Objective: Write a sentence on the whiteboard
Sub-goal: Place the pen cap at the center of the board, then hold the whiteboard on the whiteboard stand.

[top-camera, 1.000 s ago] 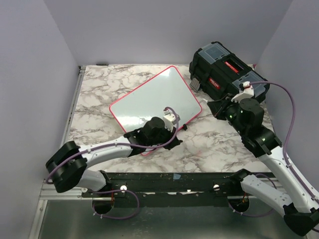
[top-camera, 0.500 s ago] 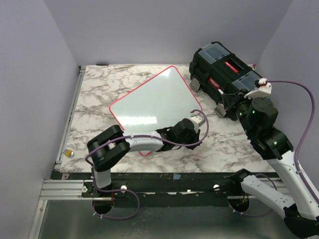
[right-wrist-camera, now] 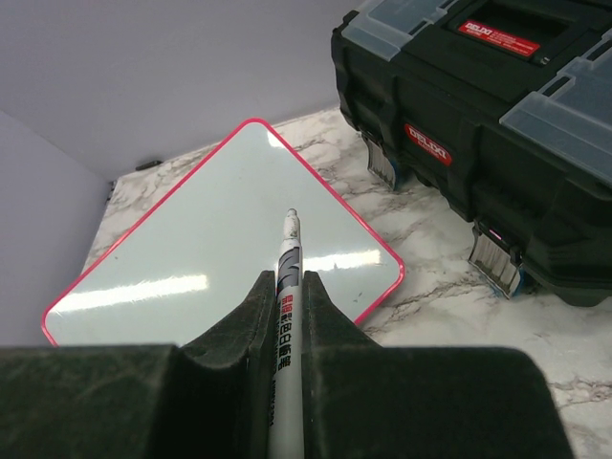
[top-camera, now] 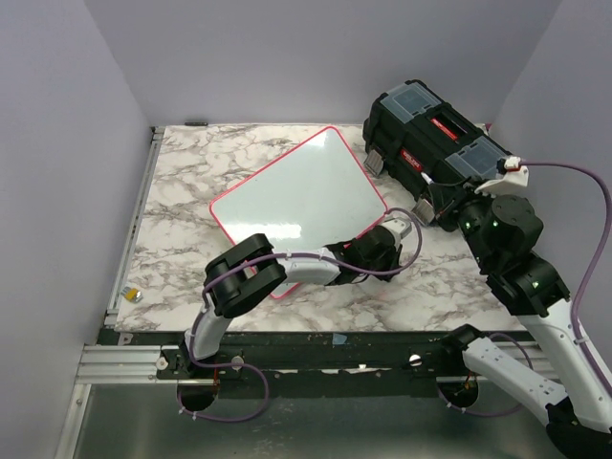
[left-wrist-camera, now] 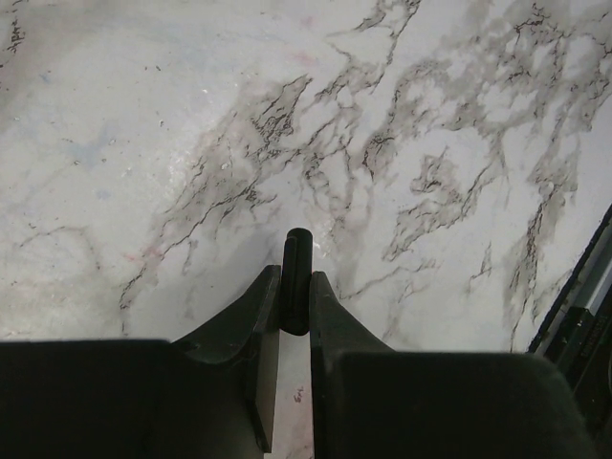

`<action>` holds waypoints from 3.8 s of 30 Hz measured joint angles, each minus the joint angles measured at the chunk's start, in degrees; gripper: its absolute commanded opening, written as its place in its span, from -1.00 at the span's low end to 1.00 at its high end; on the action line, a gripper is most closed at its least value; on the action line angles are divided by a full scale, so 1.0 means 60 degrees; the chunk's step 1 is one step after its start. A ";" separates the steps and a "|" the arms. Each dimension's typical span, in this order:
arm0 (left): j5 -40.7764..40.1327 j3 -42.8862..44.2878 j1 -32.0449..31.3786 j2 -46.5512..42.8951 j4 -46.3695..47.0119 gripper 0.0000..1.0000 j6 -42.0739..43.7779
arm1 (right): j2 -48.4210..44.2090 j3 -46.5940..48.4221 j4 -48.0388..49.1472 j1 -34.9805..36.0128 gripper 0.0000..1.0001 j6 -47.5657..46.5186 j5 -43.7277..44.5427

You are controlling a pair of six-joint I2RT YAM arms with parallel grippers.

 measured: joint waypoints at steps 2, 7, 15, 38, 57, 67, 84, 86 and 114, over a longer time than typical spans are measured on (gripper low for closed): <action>-0.0015 0.0117 0.0000 0.0109 -0.0066 -0.59 0.0007 | -0.0007 -0.0029 -0.0007 0.0000 -0.99 0.0000 -0.0007; -0.0055 0.0295 0.0000 0.0157 -0.0259 -0.05 0.0047 | -0.0007 -0.0029 -0.0018 0.0000 -0.99 0.0026 -0.0029; -0.0291 0.0142 0.0000 -0.0007 -0.0302 0.48 0.0382 | -0.0062 -0.0022 -0.0229 0.0000 -0.99 0.0073 -0.0157; -0.0251 -0.1916 0.1938 -0.6947 -0.3807 0.66 0.1785 | 0.0339 0.1096 -0.0827 0.0000 -0.99 0.0984 -0.1086; 0.2594 -0.0965 0.7508 -0.8980 -0.6054 0.90 0.2874 | 0.0816 0.1577 -0.1486 0.0000 -0.98 0.1698 -0.3311; 0.4838 0.1169 0.9428 -0.6481 -0.6481 0.63 0.3118 | 0.1086 0.0940 -0.0914 0.0000 -0.99 0.1257 -0.4870; 0.6331 0.2182 0.9959 -0.3942 -0.7005 0.68 0.3158 | 0.1111 0.0404 -0.0433 0.0000 -0.99 0.0725 -0.6073; 0.6513 0.2182 0.9970 -0.3836 -0.7005 0.60 0.3191 | 0.1151 0.0404 -0.0390 0.0000 -0.99 0.0674 -0.6160; 0.7380 0.2371 1.0389 -0.2852 -0.6914 0.22 0.2965 | 0.1526 0.0215 -0.0047 0.0000 -0.99 0.0590 -0.6870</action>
